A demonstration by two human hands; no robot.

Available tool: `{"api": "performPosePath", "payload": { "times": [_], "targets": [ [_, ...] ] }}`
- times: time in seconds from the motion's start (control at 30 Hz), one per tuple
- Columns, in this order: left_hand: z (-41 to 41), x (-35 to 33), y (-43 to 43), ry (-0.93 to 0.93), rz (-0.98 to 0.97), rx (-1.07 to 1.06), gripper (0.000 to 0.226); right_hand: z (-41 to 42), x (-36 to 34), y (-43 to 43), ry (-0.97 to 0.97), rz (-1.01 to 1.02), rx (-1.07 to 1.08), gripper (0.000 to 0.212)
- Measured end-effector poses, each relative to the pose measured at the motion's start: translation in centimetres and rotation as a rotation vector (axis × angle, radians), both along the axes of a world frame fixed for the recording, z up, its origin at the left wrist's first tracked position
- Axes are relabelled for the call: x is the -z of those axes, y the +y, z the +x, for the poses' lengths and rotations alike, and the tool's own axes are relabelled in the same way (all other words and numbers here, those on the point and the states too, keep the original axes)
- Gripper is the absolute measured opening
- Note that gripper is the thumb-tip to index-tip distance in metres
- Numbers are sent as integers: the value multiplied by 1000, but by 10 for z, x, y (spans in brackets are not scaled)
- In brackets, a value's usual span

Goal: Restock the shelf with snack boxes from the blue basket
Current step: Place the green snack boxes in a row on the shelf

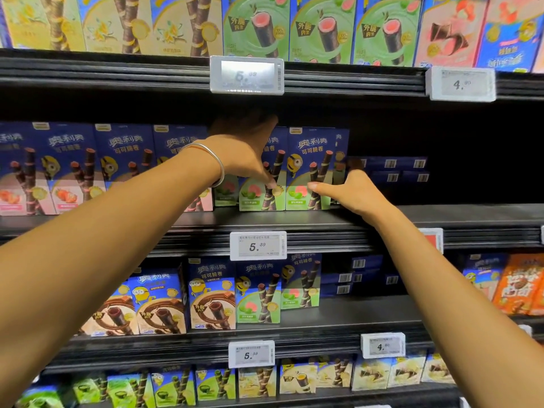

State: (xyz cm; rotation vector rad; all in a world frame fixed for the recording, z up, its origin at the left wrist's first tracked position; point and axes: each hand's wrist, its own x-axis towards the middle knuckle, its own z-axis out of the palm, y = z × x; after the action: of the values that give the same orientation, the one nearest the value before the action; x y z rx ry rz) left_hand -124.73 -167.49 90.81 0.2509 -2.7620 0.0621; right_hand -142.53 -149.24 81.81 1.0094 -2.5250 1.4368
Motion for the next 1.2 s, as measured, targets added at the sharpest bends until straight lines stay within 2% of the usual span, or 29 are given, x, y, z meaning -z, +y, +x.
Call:
{"api": "performPosePath", "payload": {
  "times": [0.17, 0.3, 0.43, 0.63, 0.83, 0.93, 1.03, 1.1, 1.2],
  "targets": [
    [-4, 4, -1, -5, -2, -59, 106, -2, 0, 1, -26, -29, -22, 65],
    [-4, 2, 1, 23, -54, -38, 124, -4, 0, 1, -62, -35, -37, 70],
    [-6, 0, 1, 10, -40, -27, 118, -4, -1, 1, -90, -52, -44, 74],
    [-7, -5, 0, 72, -58, -32, 124, 1, -4, 1, -130, -68, -73, 86],
    [1, 0, 0, 132, 56, -44, 114, 3, -6, 4, -168, -137, -70, 85],
    [11, 14, 2, 305, 83, -57, 99, 5, -7, 5, -171, -206, -70, 92],
    [18, 34, 10, 609, 242, 6, 83, 8, -9, 5, -173, -243, -83, 104],
    [20, 53, 18, 778, 462, 8, 76, 10, -9, 4, -191, -244, -97, 110],
    [18, 76, 27, 823, 802, -32, 67, 13, -8, 3, -220, -251, -116, 114]
  ]
}}
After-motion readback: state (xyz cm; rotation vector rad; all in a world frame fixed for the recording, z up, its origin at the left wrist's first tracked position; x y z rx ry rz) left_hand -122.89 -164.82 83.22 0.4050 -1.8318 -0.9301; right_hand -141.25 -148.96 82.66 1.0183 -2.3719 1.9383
